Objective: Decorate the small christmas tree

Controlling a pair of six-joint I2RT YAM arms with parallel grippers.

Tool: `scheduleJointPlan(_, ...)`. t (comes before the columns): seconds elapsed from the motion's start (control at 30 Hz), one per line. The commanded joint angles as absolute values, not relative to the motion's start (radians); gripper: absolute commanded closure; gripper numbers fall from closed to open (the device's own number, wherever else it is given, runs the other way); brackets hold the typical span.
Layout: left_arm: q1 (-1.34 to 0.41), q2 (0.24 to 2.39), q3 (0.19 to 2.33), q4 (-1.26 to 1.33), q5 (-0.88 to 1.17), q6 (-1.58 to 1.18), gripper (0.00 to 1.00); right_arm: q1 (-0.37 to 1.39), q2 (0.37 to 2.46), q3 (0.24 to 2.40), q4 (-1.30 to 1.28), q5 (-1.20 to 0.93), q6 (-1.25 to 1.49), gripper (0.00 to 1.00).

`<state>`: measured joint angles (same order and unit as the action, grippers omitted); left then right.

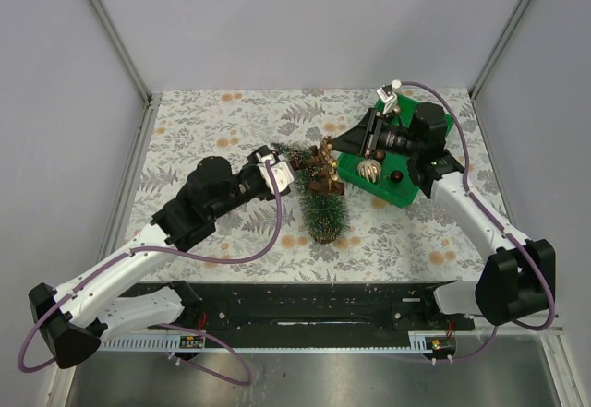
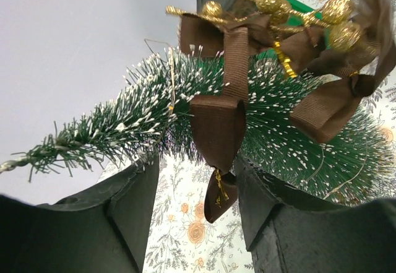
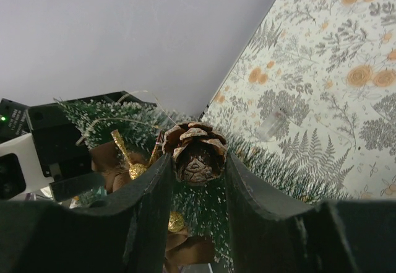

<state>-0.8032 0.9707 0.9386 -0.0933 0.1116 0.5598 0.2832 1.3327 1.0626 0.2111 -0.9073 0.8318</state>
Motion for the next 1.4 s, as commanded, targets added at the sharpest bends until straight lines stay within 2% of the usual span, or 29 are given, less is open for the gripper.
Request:
scheduleJointPlan(0.0, -0.801, 0.971, 0.973, -0.021, 0.14, 0.577, 0.44, 0.311, 1.328, 1.031, 0.279, -0.91, 0.833, 0.65)
scheduleJointPlan(0.47, -0.793, 0.974, 0.971, 0.023, 0.204, 0.578, 0.47, 0.333, 1.275, 0.91, 0.255, -0.879, 0.798, 0.62)
scheduleJointPlan(0.67, -0.793, 0.973, 0.969, 0.032, 0.209, 0.577, 0.47, 0.334, 1.264, 0.897, 0.242, -0.864, 0.781, 0.58)
scheduleJointPlan(0.8, -0.792, 0.966, 0.966, 0.032, 0.207, 0.584, 0.47, 0.333, 1.258, 0.928, 0.197, -0.847, 0.746, 0.51)
scheduleJointPlan(0.9, -0.79, 0.96, 0.966, 0.032, 0.207, 0.584, 0.48, 0.333, 1.247, 0.948, 0.137, -0.821, 0.701, 0.33)
scheduleJointPlan(1.03, -0.79, 0.956, 0.962, 0.034, 0.212, 0.584, 0.48, 0.331, 1.209, 0.966, 0.02, -0.744, 0.634, 0.23)
scheduleJointPlan(1.37, -0.788, 0.924, 0.943, 0.032, 0.206, 0.587, 0.48, 0.324, 1.062, 1.006, -0.224, -0.5, 0.497, 0.12)
